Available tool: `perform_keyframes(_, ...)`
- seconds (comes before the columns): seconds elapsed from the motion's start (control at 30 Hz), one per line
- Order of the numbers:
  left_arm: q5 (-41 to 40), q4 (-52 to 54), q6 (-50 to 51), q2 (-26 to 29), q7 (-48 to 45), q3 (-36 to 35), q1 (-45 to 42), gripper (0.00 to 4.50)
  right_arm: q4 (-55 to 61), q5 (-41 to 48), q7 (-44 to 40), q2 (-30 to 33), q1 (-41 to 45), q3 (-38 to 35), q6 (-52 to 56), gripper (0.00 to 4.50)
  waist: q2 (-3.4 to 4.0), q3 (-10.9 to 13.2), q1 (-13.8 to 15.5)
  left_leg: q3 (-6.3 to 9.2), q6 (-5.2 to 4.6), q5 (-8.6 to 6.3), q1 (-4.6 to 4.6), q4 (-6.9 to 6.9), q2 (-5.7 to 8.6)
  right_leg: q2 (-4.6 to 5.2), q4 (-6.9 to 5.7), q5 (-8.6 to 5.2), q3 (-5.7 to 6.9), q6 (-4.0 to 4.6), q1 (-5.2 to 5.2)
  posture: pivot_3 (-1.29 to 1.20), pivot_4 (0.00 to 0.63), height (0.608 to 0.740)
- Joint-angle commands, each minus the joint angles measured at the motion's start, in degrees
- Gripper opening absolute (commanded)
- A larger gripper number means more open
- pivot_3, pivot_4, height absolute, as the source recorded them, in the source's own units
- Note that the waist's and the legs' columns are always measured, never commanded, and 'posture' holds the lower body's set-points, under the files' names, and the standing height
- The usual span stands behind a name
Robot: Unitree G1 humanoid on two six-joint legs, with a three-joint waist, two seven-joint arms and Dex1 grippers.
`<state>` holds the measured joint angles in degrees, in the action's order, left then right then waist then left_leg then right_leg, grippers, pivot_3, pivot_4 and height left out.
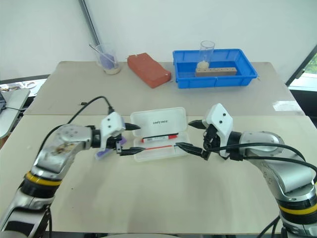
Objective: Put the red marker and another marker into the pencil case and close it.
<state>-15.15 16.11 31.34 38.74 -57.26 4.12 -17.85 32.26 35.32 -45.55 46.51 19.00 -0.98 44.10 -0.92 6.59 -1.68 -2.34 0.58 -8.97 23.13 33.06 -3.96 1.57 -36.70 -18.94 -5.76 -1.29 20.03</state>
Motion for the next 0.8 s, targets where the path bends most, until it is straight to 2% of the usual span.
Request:
perform_keyframes(0.03, 1.36, -1.61, -0.48, 0.91, 6.6, -7.15, 5.17, 4.45, 2.13, 2.3, -1.08, -0.83, 3.32, 1.35, 0.96, 4.39, 0.0, 0.0, 0.12, 0.01, 0.0, 0.0, 0.01, 0.0, 0.0, 0.0, 0.0, 0.0, 0.0, 0.01, 0.01, 0.0, 0.15, 0.74)
perform_keyframes(0.17, 3.69, -8.65, -4.08, 1.25, 9.08, -8.02, 11.75, 4.45, 1.96, 3.63, -2.83, -1.99, 7.03, 4.01, 1.6, 4.39, 0.01, -0.01, 0.47, 0.02, 0.0, 0.0, 0.02, -0.02, 0.0, 0.03, -0.01, 0.04, 0.02, 0.11, 0.06, 0.0, 0.15, 0.74)
perform_keyframes(0.3, 4.39, -13.2, -5.6, 0.34, 10.46, -7.42, 12.49, 4.45, 1.3, 3.13, -4.74, -1.65, 8.81, 5.24, 1.65, 4.39, -0.14, -0.01, 1.08, -0.04, 0.02, -0.01, -0.02, -0.04, -0.01, 0.25, 0.04, 0.0, 0.26, 0.31, 0.2, 0.0, 0.15, 0.74)
perform_keyframes(0.4, 2.46, -13.29, -4.44, -0.56, 10.18, -8.05, 12.59, 3.68, 0.54, 2.63, -5.32, -1.66, 9.71, 5.55, 1.56, 4.39, -0.11, -0.03, 0.94, -0.25, 0.02, -0.02, -0.12, -0.25, 0.04, 0.63, 0.03, -0.01, 0.27, 0.33, 0.21, 0.0, 0.15, 0.74)
perform_keyframes(0.6, 0.36, -10.93, -3.01, 0.08, 10.13, -9.45, 13.28, 0.94, 0.08, 2.35, -5.47, -1.6, 9.99, 5.36, 1.55, 4.39, -0.09, -0.05, 0.85, -0.42, 0.01, 0.0, -0.03, -0.26, 0.11, 0.62, -0.01, 0.0, 0.25, 0.33, 0.12, 0.0, 0.15, 0.74)
perform_keyframes(0.8, -6.05, 0.38, -1.44, 4.66, 5.25, -13.57, 13.72, 0.94, 0.06, 2.03, -5.16, -0.41, 7.67, 3.78, 1.21, 4.39, -0.23, 0.03, 0.73, -0.44, 0.01, -0.01, 0.03, -0.26, 0.07, 0.59, -0.01, 0.0, 0.25, 0.33, 0.16, 0.0, 0.15, 0.74)
